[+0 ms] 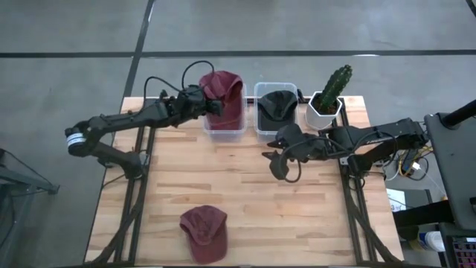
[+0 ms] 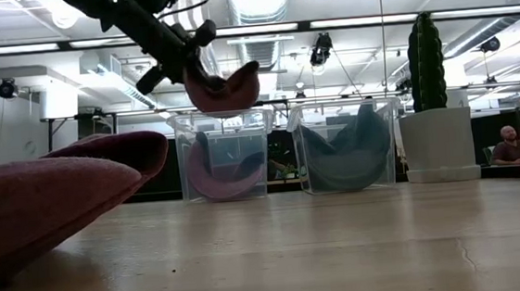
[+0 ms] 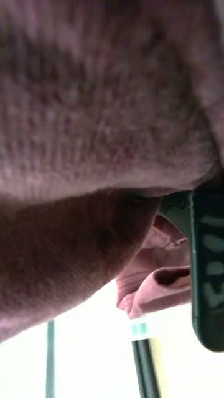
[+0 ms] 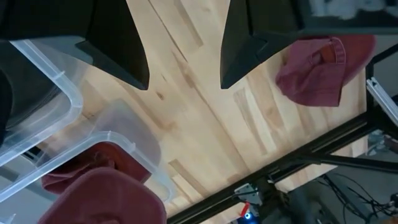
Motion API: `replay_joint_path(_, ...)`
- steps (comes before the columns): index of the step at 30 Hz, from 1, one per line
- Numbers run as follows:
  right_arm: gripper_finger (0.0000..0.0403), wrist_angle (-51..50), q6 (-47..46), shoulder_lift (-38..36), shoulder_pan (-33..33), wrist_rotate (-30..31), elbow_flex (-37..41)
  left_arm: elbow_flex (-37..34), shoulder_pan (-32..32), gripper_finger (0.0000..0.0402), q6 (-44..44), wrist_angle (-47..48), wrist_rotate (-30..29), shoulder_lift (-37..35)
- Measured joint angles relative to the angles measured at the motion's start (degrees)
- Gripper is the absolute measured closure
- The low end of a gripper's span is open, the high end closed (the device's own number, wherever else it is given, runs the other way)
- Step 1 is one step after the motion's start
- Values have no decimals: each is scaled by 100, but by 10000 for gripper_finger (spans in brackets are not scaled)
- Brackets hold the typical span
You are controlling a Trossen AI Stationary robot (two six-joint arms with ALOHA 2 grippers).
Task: Pick & Place hat
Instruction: Put the top red cap into the left transparent bin
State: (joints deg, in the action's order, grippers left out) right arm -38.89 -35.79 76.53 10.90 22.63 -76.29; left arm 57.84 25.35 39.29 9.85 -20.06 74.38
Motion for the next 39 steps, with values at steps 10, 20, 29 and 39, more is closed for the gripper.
replay_joint_path(10,211,20,-32,46,-2,0,24,0,97,382,351,-174,360,560)
replay_joint_path(20,211,28,-64,46,-2,-2,24,0,128,358,378,-123,424,700)
replay_joint_path(29,211,50,-66,46,-2,-4,24,0,131,351,275,-125,740,700)
replay_joint_path(39,211,65,-65,46,-2,-4,24,0,131,349,88,-127,741,696)
